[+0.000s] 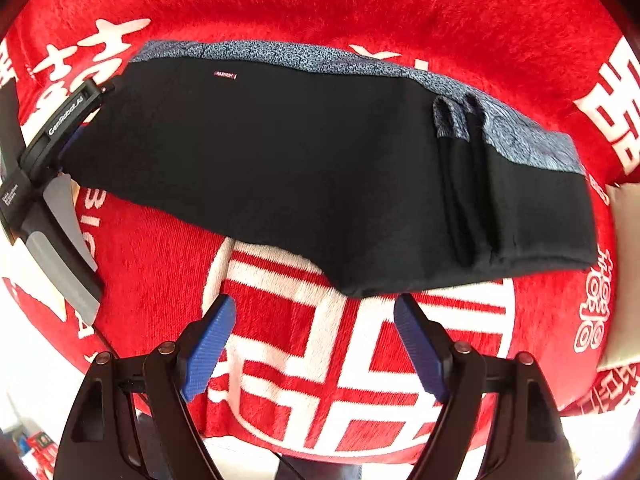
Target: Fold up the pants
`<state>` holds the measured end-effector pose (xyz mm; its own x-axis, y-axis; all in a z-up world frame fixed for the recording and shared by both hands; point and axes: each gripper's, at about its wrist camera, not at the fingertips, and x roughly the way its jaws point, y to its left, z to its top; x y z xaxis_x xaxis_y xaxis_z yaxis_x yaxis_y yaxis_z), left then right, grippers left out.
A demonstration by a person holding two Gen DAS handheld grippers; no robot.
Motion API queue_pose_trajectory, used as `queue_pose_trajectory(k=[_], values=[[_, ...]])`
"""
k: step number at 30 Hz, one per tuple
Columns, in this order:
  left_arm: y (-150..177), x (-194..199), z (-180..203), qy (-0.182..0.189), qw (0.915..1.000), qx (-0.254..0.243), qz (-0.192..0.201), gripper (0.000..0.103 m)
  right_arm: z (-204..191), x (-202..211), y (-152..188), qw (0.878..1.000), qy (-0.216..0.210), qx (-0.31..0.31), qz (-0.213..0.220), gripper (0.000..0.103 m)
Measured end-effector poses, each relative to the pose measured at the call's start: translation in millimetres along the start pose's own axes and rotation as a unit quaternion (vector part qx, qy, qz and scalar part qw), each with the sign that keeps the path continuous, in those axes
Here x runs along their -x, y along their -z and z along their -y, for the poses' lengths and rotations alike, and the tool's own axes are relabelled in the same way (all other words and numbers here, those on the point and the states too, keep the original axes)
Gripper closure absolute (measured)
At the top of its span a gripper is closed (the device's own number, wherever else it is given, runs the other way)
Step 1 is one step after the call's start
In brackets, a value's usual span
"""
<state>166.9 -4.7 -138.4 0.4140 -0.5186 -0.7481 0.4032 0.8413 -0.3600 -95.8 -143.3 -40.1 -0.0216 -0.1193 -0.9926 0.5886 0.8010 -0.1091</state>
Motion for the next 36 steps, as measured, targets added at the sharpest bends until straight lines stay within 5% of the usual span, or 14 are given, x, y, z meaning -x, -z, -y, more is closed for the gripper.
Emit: queue_pose_trajectory(k=[5, 14, 36], values=[[0, -11, 21, -0.073, 0.9957, -0.053, -0.019, 0.000, -30, -11, 13, 0.999, 0.026, -0.016, -0.037, 0.019], [-2, -8, 16, -0.058, 0.9973, -0.041, -0.017, 0.000, -64, -2, 13, 0.999, 0.028, -0.025, -0.036, 0.019], [0, -9, 15, -0.056, 0.9974, -0.042, -0.016, 0.000, -47, 10, 16, 0.997, 0.044, -0.056, -0.036, 0.019]])
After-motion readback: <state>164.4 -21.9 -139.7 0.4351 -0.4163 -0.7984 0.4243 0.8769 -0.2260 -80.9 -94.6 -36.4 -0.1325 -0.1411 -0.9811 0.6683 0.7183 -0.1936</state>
